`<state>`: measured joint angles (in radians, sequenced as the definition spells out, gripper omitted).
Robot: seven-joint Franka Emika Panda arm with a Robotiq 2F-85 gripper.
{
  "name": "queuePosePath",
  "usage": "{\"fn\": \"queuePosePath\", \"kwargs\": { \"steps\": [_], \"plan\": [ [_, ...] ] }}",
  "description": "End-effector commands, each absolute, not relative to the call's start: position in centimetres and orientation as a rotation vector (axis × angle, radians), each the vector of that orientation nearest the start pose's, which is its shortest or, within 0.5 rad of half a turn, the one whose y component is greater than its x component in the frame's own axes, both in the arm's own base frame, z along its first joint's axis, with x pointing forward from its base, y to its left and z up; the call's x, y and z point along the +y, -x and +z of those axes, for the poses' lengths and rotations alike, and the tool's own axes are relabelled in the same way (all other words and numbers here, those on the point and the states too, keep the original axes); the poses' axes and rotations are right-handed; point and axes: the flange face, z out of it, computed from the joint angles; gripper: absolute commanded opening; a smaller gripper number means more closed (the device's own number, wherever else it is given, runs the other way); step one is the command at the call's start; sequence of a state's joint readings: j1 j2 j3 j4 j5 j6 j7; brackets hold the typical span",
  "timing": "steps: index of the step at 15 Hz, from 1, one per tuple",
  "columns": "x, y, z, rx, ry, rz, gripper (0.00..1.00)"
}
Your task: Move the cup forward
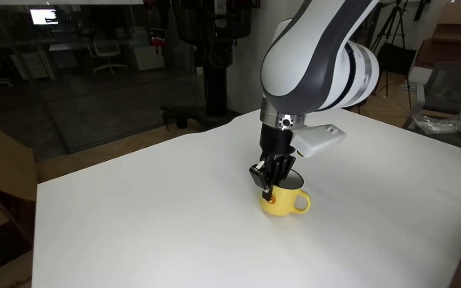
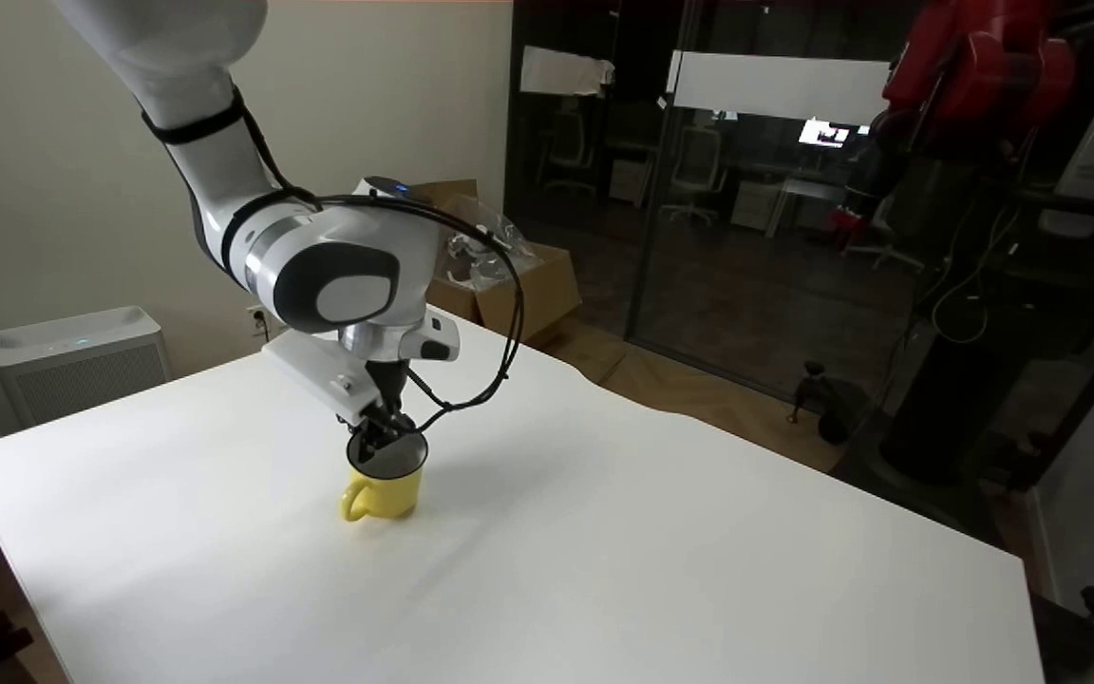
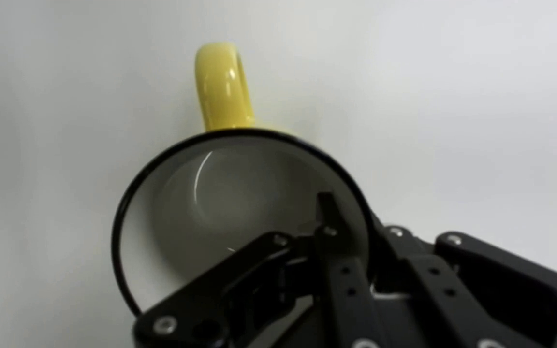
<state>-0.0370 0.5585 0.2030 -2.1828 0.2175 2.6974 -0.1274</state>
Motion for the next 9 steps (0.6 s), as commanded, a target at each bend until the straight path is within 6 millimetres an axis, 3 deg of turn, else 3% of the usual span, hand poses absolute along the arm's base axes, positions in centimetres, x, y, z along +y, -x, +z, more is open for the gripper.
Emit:
{"fn": "queuePosePath", "kwargs": {
  "steps": [1, 9],
  "plan": [
    [7.3, -53.8, 15.0, -0.039, 2.922, 0.041, 0.43],
    [6.6, -54.2, 17.6, -0.021, 2.934, -0.016, 0.96]
  ]
}}
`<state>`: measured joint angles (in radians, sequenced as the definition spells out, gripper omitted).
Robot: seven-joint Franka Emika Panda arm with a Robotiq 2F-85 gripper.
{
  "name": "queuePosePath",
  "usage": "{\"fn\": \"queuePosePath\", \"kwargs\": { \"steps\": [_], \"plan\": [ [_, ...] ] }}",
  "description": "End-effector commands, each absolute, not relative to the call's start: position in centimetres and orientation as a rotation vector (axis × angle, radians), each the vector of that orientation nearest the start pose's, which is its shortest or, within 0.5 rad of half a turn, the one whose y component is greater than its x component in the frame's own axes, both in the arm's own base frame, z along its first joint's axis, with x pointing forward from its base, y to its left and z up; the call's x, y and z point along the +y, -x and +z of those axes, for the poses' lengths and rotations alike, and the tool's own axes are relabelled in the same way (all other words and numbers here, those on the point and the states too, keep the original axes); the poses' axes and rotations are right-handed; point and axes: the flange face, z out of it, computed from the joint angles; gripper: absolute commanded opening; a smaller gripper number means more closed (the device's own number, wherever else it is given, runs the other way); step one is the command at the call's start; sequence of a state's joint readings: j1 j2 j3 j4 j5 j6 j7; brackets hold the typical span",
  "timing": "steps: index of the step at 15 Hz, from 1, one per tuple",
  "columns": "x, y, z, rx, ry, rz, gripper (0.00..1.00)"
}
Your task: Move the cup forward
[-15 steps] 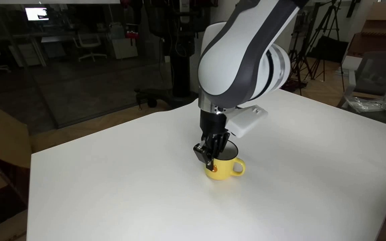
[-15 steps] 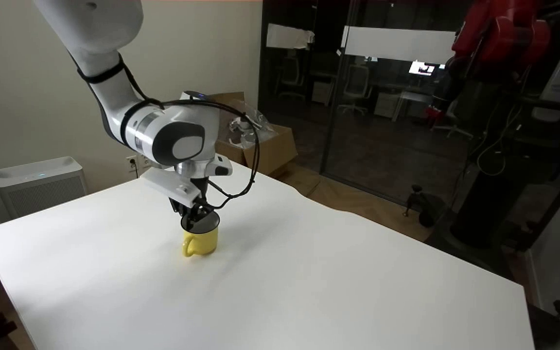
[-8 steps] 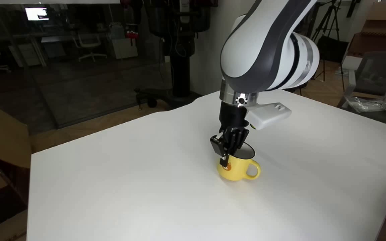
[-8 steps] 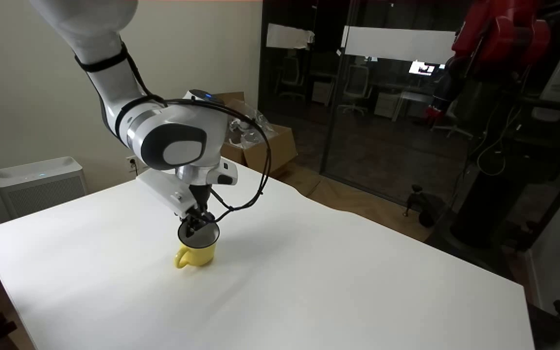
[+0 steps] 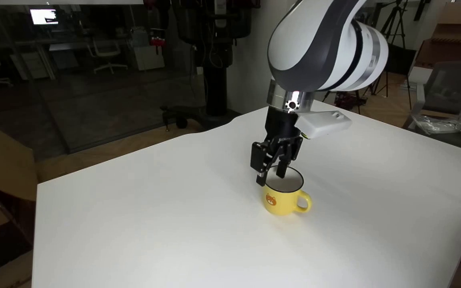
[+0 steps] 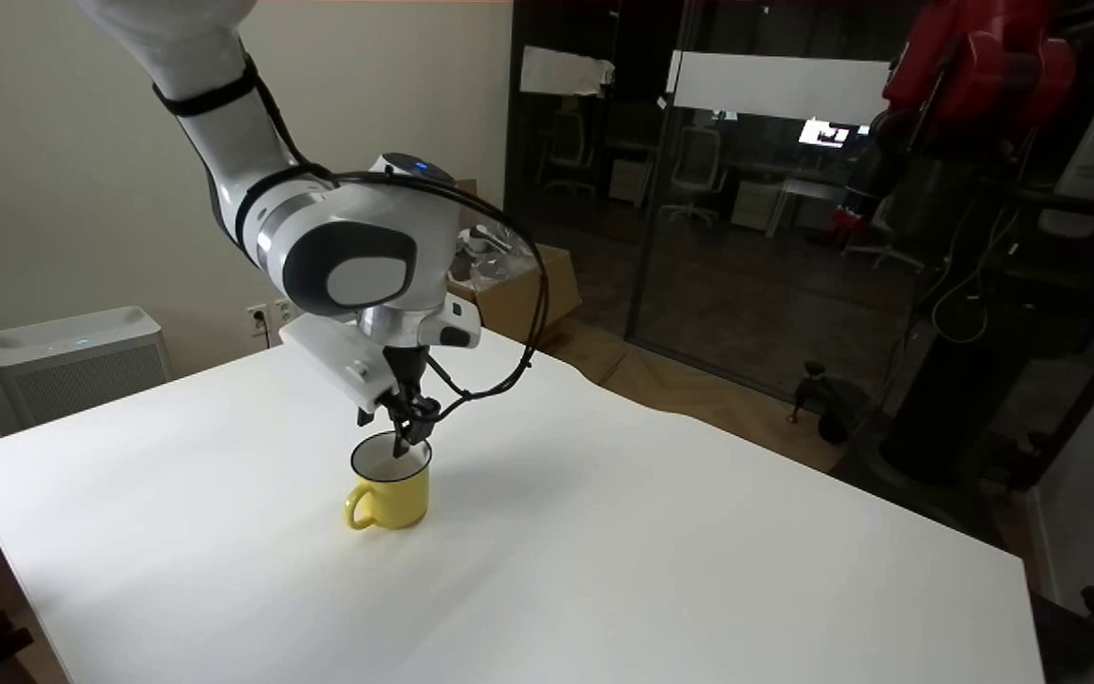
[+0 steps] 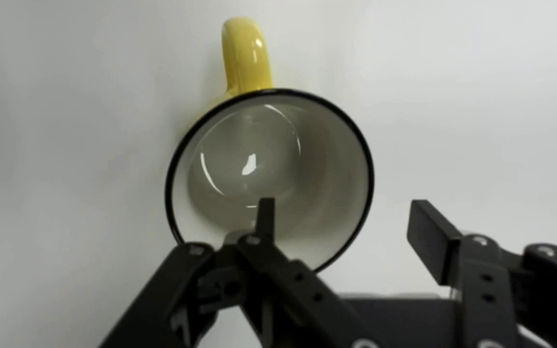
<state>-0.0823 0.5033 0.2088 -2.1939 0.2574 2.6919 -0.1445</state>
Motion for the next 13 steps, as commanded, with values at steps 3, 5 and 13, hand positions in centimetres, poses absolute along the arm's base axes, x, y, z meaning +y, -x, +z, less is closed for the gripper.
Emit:
{"fn": "queuePosePath", "kwargs": {
  "steps": [3, 5, 13],
  "plan": [
    [7.6, -53.4, 19.8, -0.069, 2.944, -0.054, 1.0],
    [8.4, -52.5, 21.5, -0.13, 2.931, -0.068, 1.0],
    [9.2, -52.5, 22.0, -0.193, 2.91, -0.069, 1.0]
  ]
}}
